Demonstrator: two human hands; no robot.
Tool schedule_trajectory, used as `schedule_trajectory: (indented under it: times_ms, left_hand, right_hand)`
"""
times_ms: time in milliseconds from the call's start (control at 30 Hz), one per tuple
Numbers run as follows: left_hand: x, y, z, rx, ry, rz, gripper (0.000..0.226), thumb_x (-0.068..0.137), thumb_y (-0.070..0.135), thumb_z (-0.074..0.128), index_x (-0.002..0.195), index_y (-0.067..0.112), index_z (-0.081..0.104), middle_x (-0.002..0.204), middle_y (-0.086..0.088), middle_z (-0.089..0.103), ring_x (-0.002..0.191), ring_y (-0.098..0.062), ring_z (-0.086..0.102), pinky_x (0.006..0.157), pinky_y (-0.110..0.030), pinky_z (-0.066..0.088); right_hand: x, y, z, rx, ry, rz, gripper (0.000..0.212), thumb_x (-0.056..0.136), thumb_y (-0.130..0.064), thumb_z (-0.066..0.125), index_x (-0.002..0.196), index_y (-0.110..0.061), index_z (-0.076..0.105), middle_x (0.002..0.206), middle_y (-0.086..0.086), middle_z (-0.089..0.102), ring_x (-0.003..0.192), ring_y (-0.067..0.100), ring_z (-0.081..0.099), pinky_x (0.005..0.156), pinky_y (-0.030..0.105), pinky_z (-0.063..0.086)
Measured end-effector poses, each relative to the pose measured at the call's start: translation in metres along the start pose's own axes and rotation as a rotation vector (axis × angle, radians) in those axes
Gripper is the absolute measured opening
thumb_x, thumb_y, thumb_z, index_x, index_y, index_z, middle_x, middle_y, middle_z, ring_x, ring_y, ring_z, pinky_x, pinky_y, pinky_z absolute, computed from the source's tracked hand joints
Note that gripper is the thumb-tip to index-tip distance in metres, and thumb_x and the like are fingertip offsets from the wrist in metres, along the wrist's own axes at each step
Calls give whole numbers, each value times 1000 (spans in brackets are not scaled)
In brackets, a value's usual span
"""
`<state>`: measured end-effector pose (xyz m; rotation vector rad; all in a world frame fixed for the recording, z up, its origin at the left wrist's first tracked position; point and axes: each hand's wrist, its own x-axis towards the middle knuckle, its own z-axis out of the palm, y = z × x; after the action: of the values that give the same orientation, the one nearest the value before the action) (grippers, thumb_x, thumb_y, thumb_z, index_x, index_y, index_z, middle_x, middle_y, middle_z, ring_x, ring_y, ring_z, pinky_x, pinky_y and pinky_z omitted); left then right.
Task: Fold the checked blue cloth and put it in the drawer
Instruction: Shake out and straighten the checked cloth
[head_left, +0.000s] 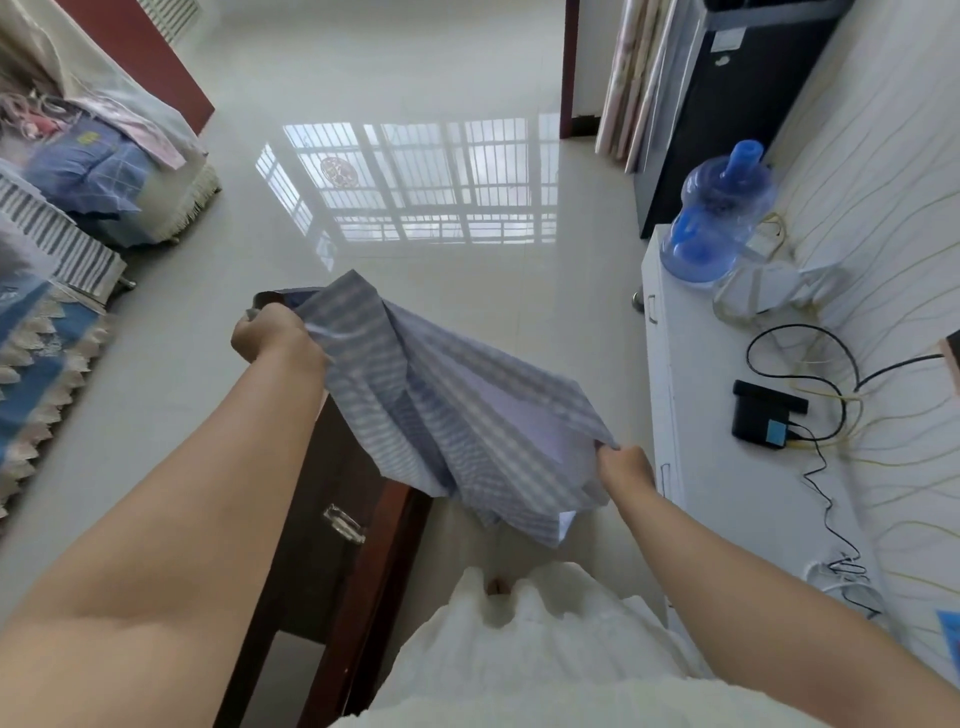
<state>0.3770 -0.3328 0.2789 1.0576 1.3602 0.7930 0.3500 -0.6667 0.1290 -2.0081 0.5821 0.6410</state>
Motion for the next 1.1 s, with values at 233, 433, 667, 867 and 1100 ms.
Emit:
schedule_trajectory:
  times_ms: [233, 433, 667, 867, 1100]
  left_hand:
    - [-4, 4, -1, 2, 105, -24, 38, 100, 11, 35, 137, 7, 44, 138, -6, 52, 122, -17, 53, 100, -22, 41]
    - [11, 3, 2, 31, 79, 69, 25, 96, 10, 35, 105, 9, 57, 105, 0, 52, 90, -13, 49, 80, -12, 35]
    - [10, 12, 9, 208, -8, 218, 29, 78, -3, 31, 62, 20, 24, 66, 11, 31, 60, -9, 29, 48, -8, 27]
    - [23, 38, 10, 191, -2, 412, 34, 83, 7, 40, 60, 21, 20, 61, 10, 26, 52, -6, 19, 51, -21, 26]
    - [0, 74, 21, -98, -96, 783, 44, 83, 2, 48, 59, 23, 18, 61, 12, 24, 50, 6, 34, 59, -10, 30]
  right_hand:
    - [2, -6, -41, 82, -494, 91, 25, 82, -9, 71, 104, -1, 62, 100, 12, 67, 86, 25, 66, 65, 29, 54]
    - [16, -52, -117, -171, 367, -215, 9, 86, -12, 51, 93, -18, 53, 87, 9, 61, 76, 30, 61, 65, 33, 50]
    - [5, -154, -174, 749, 191, -12, 19, 90, -7, 49, 87, -17, 65, 52, -1, 55, 31, 5, 48, 35, 14, 40]
    - [-36, -211, -199, 751, 152, -414, 31, 94, -10, 28, 91, -23, 55, 74, 11, 71, 60, 22, 70, 52, 27, 55]
    - [-41, -226, -213, 851, 475, -749, 37, 77, 0, 28, 83, -15, 62, 92, 15, 66, 78, 31, 69, 62, 35, 58]
